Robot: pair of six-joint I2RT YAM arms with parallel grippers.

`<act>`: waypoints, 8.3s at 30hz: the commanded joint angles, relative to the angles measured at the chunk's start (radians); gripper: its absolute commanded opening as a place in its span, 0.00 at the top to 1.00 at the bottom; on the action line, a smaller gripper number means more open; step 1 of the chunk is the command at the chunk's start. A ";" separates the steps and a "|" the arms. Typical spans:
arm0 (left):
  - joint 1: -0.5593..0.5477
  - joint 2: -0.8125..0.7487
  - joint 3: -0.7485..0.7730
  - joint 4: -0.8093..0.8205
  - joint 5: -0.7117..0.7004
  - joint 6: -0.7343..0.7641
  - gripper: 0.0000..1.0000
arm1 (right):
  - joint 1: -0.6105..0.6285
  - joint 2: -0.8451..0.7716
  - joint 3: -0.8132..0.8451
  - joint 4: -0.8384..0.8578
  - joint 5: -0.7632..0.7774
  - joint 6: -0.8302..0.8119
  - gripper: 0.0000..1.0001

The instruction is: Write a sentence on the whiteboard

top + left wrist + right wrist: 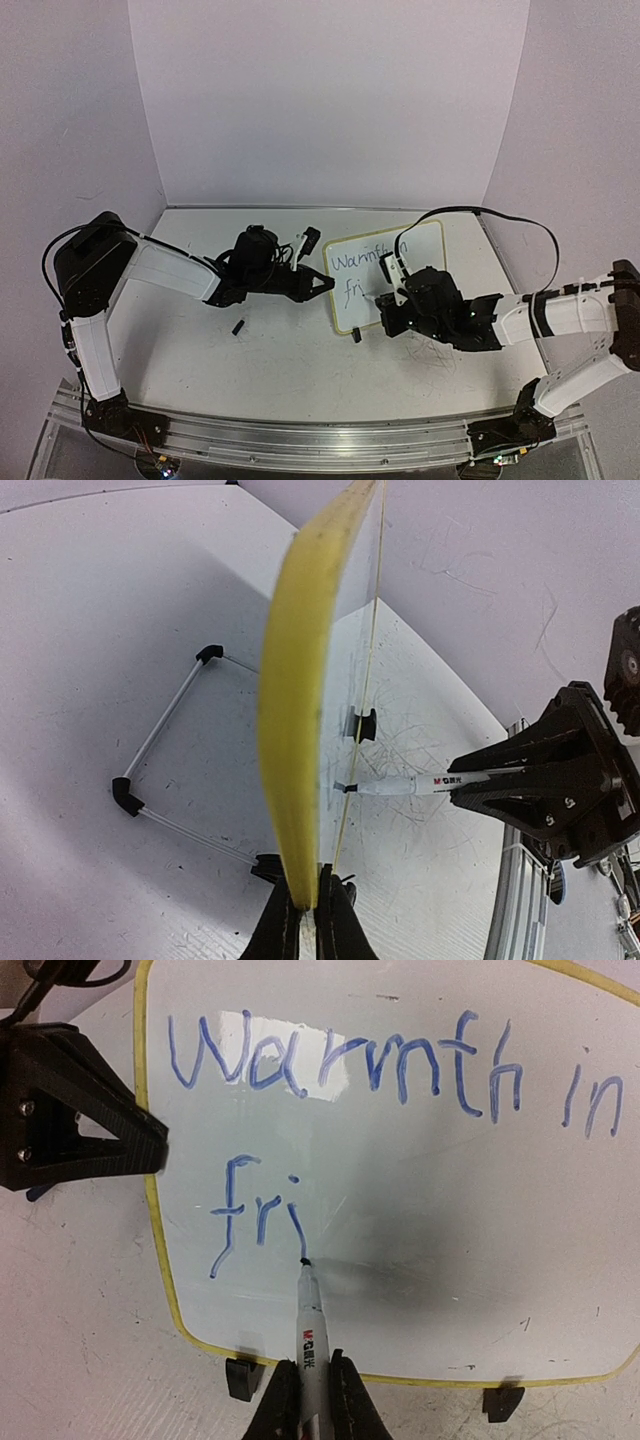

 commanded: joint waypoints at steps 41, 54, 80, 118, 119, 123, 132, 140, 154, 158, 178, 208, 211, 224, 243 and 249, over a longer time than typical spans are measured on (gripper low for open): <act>-0.019 -0.004 -0.012 -0.131 -0.005 0.037 1.00 | -0.033 -0.010 0.045 0.082 0.063 0.015 1.00; -0.020 0.000 -0.011 -0.131 -0.004 0.038 1.00 | -0.034 -0.028 0.037 0.095 0.071 0.008 1.00; -0.019 -0.004 -0.016 -0.131 -0.008 0.041 1.00 | -0.034 -0.013 0.015 0.044 -0.016 0.011 1.00; -0.020 -0.007 -0.016 -0.132 -0.011 0.040 1.00 | -0.034 -0.112 -0.029 0.063 0.010 -0.023 1.00; -0.020 -0.008 -0.016 -0.132 -0.011 0.041 1.00 | -0.034 -0.107 -0.027 0.068 0.015 -0.021 1.00; -0.020 -0.006 -0.013 -0.134 -0.011 0.041 1.00 | -0.035 -0.076 -0.010 0.084 0.026 -0.022 1.00; -0.020 -0.004 -0.014 -0.135 -0.008 0.042 1.00 | -0.039 -0.043 -0.004 0.085 0.056 -0.013 1.00; -0.020 0.006 -0.004 -0.135 -0.003 0.044 1.00 | -0.040 -0.039 -0.012 0.066 0.060 -0.004 1.00; -0.019 0.005 -0.008 -0.136 -0.005 0.046 1.00 | -0.040 -0.058 -0.037 0.015 0.032 0.023 1.00; -0.020 0.004 -0.008 -0.137 -0.003 0.045 1.00 | -0.039 -0.068 -0.015 0.029 0.032 0.015 1.00; -0.019 0.007 -0.004 -0.137 -0.004 0.046 1.00 | -0.049 -0.044 0.021 0.084 0.013 -0.023 1.00; -0.020 0.003 -0.012 -0.138 -0.006 0.050 1.00 | -0.052 -0.028 -0.026 0.016 -0.002 0.027 1.00; -0.020 0.004 -0.010 -0.138 -0.007 0.050 1.00 | -0.052 -0.030 -0.029 0.011 -0.007 0.029 1.00; -0.020 0.006 -0.005 -0.140 -0.003 0.050 1.00 | -0.052 -0.035 -0.034 0.024 -0.002 0.034 1.00; -0.019 0.008 -0.006 -0.141 -0.003 0.050 1.00 | -0.074 -0.039 0.026 0.087 0.029 0.004 1.00; -0.019 0.014 -0.001 -0.142 0.000 0.050 1.00 | -0.084 -0.036 0.036 0.088 0.032 -0.003 1.00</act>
